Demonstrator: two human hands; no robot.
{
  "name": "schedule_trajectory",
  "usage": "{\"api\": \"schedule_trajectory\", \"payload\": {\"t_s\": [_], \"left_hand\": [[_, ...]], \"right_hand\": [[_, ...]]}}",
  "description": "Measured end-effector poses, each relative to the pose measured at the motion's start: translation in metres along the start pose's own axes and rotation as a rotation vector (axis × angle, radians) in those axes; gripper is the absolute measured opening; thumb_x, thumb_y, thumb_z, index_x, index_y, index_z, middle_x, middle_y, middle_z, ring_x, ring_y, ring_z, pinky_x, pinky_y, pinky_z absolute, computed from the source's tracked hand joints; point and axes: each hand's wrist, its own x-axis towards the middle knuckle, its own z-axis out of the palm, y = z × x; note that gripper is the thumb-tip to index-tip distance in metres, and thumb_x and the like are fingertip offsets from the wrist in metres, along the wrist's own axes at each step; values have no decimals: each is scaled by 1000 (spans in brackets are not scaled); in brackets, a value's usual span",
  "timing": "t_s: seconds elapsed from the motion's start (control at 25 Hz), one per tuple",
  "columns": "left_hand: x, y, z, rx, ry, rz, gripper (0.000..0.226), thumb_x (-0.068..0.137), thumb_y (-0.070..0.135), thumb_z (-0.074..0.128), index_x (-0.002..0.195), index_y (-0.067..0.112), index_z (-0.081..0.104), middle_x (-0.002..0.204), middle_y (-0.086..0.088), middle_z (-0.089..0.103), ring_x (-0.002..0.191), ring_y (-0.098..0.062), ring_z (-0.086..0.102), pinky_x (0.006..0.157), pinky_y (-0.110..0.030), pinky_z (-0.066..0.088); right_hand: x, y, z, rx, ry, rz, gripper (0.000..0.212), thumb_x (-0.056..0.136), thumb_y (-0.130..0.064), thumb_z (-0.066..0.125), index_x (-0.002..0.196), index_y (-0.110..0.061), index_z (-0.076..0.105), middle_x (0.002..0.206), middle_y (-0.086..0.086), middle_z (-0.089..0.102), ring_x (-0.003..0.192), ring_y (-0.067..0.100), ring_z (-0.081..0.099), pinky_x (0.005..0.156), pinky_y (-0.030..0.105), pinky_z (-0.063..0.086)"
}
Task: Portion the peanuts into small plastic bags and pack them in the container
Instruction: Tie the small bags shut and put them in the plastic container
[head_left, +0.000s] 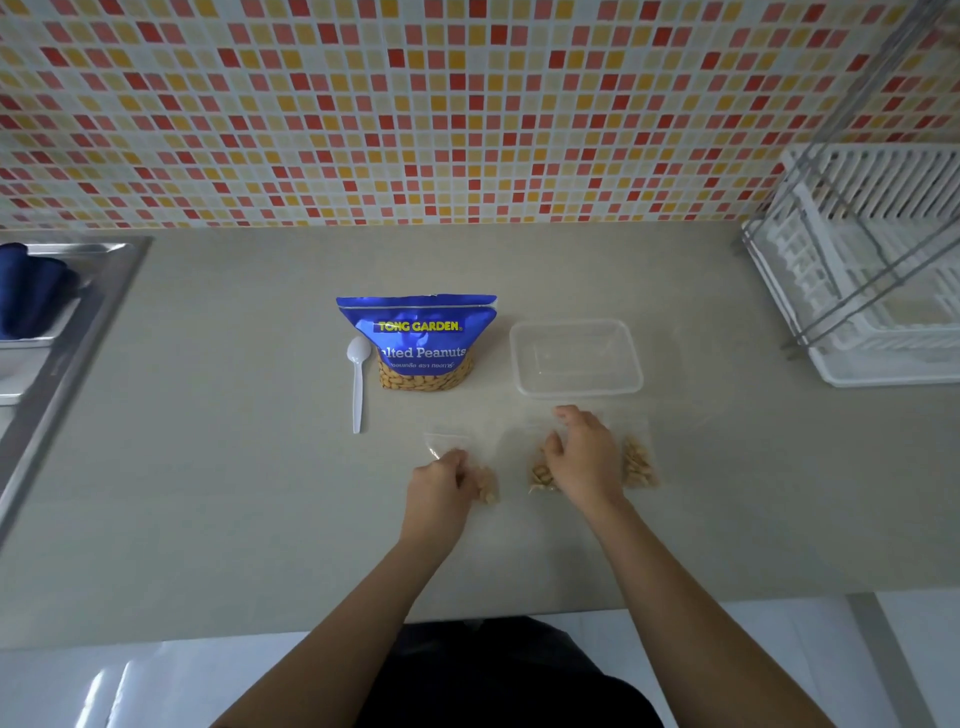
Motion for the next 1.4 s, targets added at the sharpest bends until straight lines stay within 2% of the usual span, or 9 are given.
{"api": "schedule_trajectory", "payload": {"t_s": [0.08, 0.36, 0.6, 0.76, 0.92, 1.04, 1.16, 1.24, 1.4], "left_hand": [[2, -2, 7, 167, -5, 36, 12, 86, 14, 54, 76, 7, 51, 76, -16, 63, 72, -34, 56, 61, -33, 37], [-1, -10, 7, 327, 69, 73, 35, 93, 24, 49, 123, 7, 50, 100, -18, 61, 89, -37, 59, 74, -40, 45], [-1, -1, -1, 151, 145, 131, 36, 88, 20, 59, 121, 5, 57, 94, -17, 64, 81, -34, 61, 71, -37, 47], [17, 13, -2, 27, 64, 146, 35, 87, 16, 58, 120, 5, 57, 107, -15, 65, 89, -26, 62, 84, -32, 49], [28, 32, 1, -165, -74, 16, 44, 85, 27, 64, 124, 9, 54, 111, -5, 63, 102, -18, 61, 87, -21, 43], [26, 39, -1, -456, -100, -15, 31, 82, 22, 68, 112, 13, 62, 99, -7, 69, 95, -19, 66, 90, -30, 50], [25, 48, -10, -595, -102, 59, 7, 86, 9, 62, 91, 12, 65, 75, -5, 69, 74, -17, 64, 82, -36, 52], [26, 56, -20, -658, -155, 63, 13, 88, 4, 57, 84, 14, 64, 67, 2, 64, 69, -16, 59, 76, -33, 52], [28, 62, -39, -578, -182, 92, 7, 89, 9, 57, 88, 13, 63, 75, 1, 58, 64, -4, 60, 64, -21, 54]], "right_hand": [[2, 1, 5, -117, -90, 18, 37, 85, -15, 53, 121, -8, 50, 112, 18, 59, 105, 36, 55, 80, 38, 46], [0, 5, 17, -59, -44, 35, 33, 86, -13, 54, 118, -6, 50, 115, 16, 56, 105, 36, 54, 78, 38, 46], [3, 5, 22, 7, -24, 2, 31, 82, -2, 52, 112, -8, 53, 108, 15, 60, 101, 34, 55, 78, 37, 46], [-4, 7, 19, 205, 25, -12, 34, 81, 6, 51, 112, -7, 55, 98, 12, 60, 90, 30, 60, 77, 33, 47], [-17, -2, 5, 482, 141, -6, 29, 80, 4, 59, 107, -7, 56, 87, 5, 59, 76, 21, 62, 72, 25, 50], [-26, -14, -6, 679, 138, 9, 30, 80, -1, 64, 104, -15, 53, 86, 0, 58, 74, 11, 61, 65, 13, 48], [-32, -23, -13, 866, 105, 77, 37, 80, -7, 68, 109, -19, 49, 100, -7, 55, 83, 5, 60, 66, 11, 47], [-32, -28, -19, 1032, 97, 109, 31, 84, -11, 64, 111, -18, 50, 105, -7, 57, 87, 0, 60, 70, 8, 46], [-29, -31, -23, 1105, 13, 89, 7, 87, -13, 61, 89, -19, 64, 82, -4, 69, 75, 0, 65, 71, 13, 49]]}}
